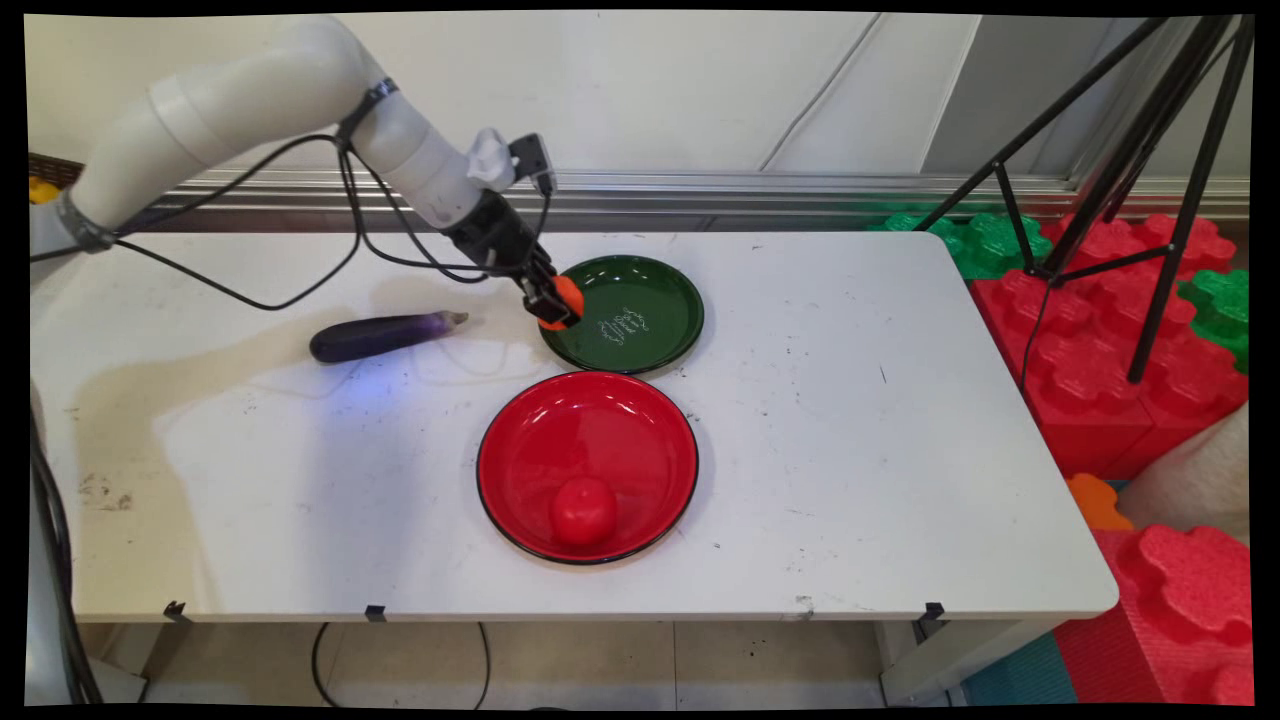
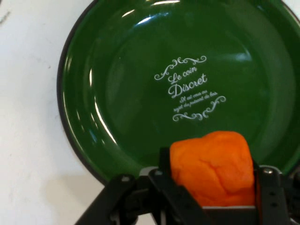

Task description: Place the picked object on the table

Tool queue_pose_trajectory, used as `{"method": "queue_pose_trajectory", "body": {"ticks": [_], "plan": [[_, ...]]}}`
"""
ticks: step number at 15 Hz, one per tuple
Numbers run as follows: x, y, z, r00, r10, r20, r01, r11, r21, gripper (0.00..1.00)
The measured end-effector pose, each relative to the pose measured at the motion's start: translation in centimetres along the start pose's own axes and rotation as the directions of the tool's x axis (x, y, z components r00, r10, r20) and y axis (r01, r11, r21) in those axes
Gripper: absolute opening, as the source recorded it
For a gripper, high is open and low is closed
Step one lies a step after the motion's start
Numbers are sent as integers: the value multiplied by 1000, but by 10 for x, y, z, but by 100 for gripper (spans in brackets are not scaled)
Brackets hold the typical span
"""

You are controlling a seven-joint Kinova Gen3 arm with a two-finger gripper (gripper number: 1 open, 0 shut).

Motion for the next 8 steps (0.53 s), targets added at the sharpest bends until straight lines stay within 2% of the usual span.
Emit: {"method": "queue_pose_trajectory", "body": {"ticks": [8], "plan": [[-15, 28, -67, 999, -2, -32, 2, 1000, 2, 0]]}}
